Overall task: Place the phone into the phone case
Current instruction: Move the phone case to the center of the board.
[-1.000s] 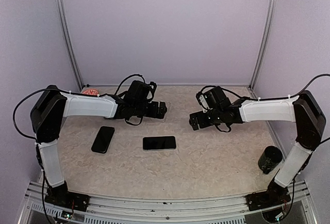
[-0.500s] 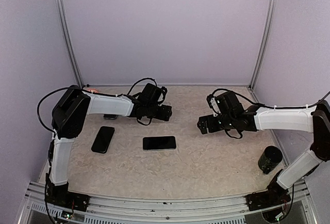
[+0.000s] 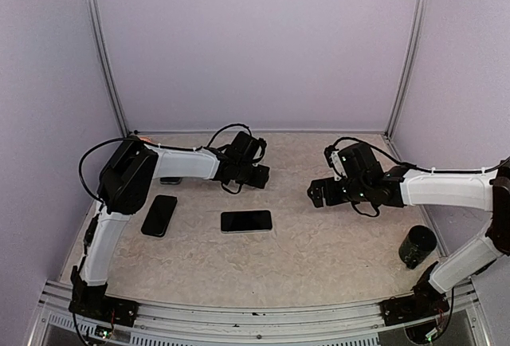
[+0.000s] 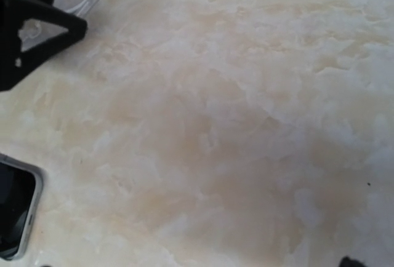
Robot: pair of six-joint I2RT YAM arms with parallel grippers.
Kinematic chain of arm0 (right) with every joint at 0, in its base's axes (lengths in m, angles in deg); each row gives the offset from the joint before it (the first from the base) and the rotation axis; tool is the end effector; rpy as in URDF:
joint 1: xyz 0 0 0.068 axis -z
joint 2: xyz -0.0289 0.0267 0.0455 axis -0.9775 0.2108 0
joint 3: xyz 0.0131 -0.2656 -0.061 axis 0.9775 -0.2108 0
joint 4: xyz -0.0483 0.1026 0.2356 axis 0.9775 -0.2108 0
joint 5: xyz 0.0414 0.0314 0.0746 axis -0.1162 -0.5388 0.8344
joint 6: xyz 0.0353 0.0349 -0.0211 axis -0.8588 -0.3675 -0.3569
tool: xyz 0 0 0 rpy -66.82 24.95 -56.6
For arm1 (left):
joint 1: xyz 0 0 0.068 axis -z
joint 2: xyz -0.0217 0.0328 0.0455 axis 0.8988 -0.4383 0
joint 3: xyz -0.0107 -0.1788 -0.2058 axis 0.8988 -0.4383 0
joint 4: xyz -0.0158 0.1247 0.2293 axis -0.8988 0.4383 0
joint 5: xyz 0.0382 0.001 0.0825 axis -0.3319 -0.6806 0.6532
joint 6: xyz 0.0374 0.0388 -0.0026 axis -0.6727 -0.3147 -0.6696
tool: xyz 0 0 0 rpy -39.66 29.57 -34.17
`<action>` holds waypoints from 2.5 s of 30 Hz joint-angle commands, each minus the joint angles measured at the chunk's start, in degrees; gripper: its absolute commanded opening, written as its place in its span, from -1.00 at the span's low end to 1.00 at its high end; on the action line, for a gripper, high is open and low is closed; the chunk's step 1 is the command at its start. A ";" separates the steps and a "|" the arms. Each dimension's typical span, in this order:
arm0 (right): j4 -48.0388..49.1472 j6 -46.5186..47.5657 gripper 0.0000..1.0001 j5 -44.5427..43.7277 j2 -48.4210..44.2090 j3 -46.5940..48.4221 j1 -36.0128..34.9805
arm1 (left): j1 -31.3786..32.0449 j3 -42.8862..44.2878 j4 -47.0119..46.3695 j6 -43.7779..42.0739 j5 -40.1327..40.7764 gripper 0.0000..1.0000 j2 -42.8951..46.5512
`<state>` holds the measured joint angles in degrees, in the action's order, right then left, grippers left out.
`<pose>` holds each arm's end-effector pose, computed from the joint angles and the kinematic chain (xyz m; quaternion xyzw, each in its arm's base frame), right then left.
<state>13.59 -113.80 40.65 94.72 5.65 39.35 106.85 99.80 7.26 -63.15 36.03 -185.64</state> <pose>0.2371 0.1814 0.2151 -0.0838 0.9076 0.1486 0.3837 0.3847 -0.3497 0.1381 0.2043 0.8952 -0.1268 0.3753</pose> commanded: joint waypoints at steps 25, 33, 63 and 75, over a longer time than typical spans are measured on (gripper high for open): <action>3.47 -1.30 0.99 1.42 -0.74 -2.15 0.33 | 0.13 -0.08 4.64 -1.67 4.36 -1.00 -1.62; 3.90 -1.29 0.99 2.06 0.25 -1.90 0.36 | 0.30 -6.42 2.74 -7.91 4.42 -1.00 3.28; 5.37 -2.26 0.99 4.67 2.49 -1.66 0.33 | 1.27 -27.41 -4.04 -20.57 -15.24 -0.91 19.27; 6.45 -2.85 0.99 5.47 2.83 -2.59 0.38 | 1.75 -27.42 -3.09 -19.94 -11.08 -0.60 17.98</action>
<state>18.66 -115.88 45.39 97.15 4.03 39.35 108.10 71.85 3.57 -83.04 22.59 -167.34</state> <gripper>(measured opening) 0.996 0.173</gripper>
